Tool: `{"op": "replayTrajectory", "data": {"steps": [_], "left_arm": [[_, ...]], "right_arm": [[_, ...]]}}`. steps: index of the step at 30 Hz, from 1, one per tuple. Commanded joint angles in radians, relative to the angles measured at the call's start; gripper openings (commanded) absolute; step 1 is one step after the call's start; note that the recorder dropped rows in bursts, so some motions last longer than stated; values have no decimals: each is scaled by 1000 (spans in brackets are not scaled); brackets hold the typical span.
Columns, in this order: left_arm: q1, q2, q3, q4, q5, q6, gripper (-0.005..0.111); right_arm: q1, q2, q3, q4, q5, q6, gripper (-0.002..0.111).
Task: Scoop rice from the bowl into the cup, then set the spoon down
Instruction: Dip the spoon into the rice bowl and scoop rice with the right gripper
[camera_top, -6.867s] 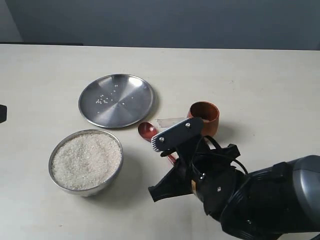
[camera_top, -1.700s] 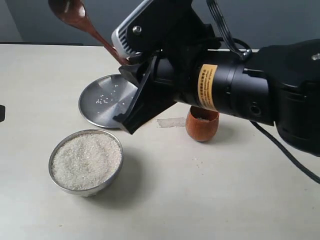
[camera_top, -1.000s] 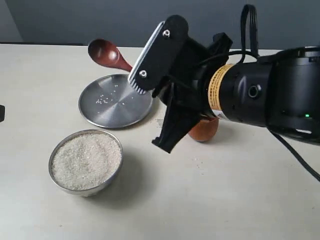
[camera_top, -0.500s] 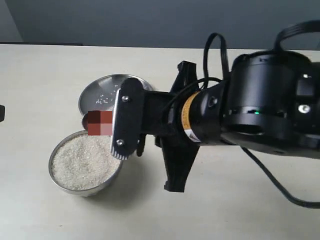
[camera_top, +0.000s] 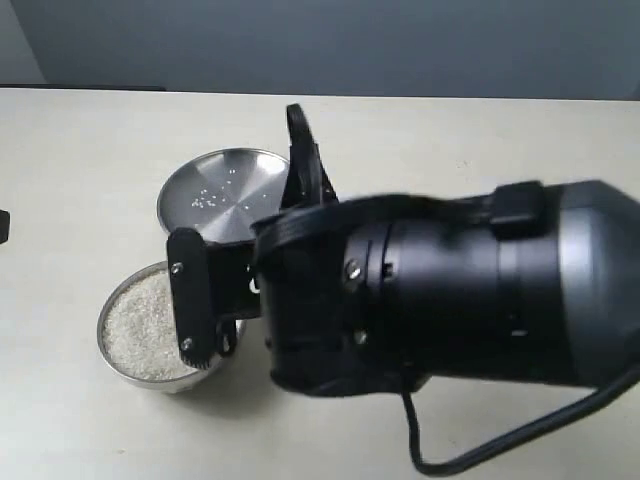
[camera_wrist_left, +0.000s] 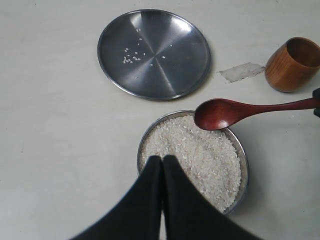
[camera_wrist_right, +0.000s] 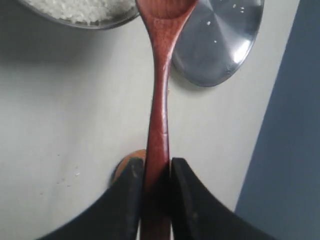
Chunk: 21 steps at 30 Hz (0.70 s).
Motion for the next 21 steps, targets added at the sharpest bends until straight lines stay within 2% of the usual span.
{"op": "replayTrajectory", "data": {"steps": [1, 5, 9, 21], "left_arm": [[-4, 2, -5, -2, -7, -1, 0], [-4, 2, -5, -2, -7, -1, 0], [-4, 2, -5, -2, -7, -1, 0], [-4, 2, -5, -2, -7, -1, 0]], "right_arm": [[56, 49, -6, -157, 66, 73, -1], [90, 86, -6, -268, 97, 151, -1], [109, 121, -6, -300, 119, 155, -1], [113, 174, -6, -280, 103, 217, -1]]}}
